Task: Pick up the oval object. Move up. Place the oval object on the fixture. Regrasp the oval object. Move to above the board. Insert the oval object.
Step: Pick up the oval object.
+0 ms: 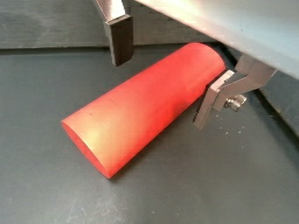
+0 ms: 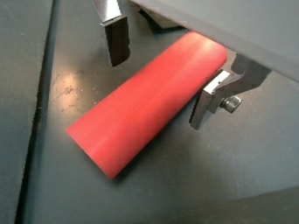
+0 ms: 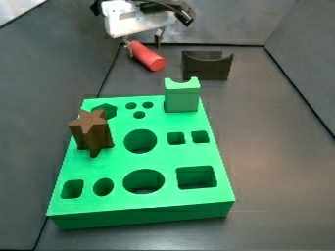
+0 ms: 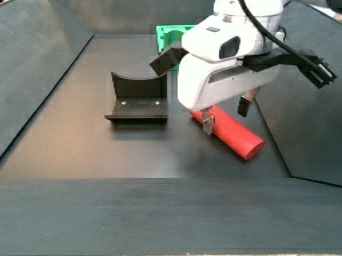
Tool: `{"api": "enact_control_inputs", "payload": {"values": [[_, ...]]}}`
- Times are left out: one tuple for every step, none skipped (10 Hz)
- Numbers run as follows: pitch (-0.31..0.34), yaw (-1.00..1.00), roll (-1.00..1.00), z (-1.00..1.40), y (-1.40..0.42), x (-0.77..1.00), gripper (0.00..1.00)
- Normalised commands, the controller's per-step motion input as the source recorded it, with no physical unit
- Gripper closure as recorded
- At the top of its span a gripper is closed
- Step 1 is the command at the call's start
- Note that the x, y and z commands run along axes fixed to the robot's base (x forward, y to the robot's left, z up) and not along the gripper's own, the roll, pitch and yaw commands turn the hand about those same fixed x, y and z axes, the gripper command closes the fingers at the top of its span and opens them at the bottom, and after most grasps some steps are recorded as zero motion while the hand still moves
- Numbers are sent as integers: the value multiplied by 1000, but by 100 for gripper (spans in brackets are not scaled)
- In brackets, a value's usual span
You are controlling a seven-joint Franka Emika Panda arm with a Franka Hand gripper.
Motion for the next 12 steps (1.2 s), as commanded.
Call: {"api": "enact_control_inputs", "payload": {"values": [[-119, -203, -86, -337, 31, -43, 0], [-131, -149, -77, -380, 31, -51, 0], [-129, -97, -50, -420, 43, -89, 0], [-79, 0, -36, -240, 49, -54, 0], [-4, 0, 0, 0, 0, 0, 0], [0, 0, 0, 0, 0, 0, 0], [0, 0, 0, 0, 0, 0, 100], [0, 0, 0, 0, 0, 0, 100], [0, 0, 0, 0, 0, 0, 100], [0, 0, 0, 0, 0, 0, 100], [0, 0, 0, 0, 0, 0, 100], [0, 0, 0, 0, 0, 0, 100]]}}
